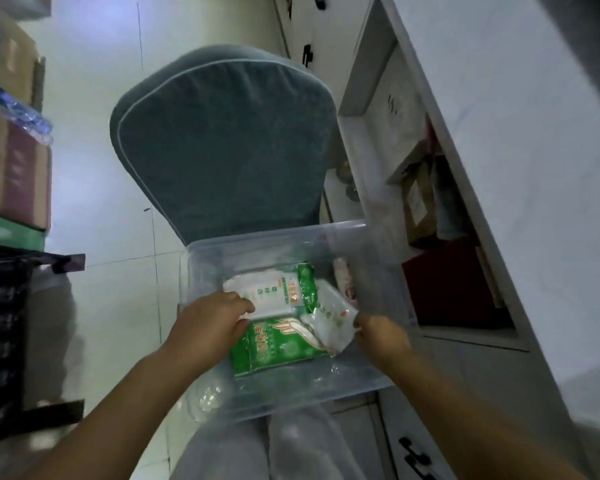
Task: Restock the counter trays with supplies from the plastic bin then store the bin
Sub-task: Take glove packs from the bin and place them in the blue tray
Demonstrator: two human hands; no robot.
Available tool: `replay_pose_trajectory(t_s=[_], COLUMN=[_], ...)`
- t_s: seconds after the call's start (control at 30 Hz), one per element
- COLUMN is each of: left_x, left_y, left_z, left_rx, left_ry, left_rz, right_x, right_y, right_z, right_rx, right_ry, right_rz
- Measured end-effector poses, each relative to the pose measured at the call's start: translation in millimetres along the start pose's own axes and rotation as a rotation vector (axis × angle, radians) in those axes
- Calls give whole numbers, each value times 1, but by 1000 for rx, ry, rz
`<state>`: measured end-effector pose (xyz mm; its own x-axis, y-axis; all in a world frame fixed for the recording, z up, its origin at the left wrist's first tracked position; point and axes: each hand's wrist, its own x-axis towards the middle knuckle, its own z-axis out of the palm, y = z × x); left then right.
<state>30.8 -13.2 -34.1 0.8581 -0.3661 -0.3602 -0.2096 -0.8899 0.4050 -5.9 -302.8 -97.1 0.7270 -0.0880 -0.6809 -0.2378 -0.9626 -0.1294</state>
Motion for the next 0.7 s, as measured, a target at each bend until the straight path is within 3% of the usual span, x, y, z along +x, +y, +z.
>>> replay_pose_trajectory(t_s=[0.27,0.5,0.7], left_x=[32,68,82], left_y=[-34,-30,-12], left_z=[66,113,131], left_rx=[-18,-55,-67], left_ry=[-132,-195,-181], left_rz=[-113,-125,-78], right_x=[95,118,128], right_y=[11,19,21], right_z=[54,91,112], right_rx=[129,187,14], right_ry=[67,22,112], right_rz=[140,243,208])
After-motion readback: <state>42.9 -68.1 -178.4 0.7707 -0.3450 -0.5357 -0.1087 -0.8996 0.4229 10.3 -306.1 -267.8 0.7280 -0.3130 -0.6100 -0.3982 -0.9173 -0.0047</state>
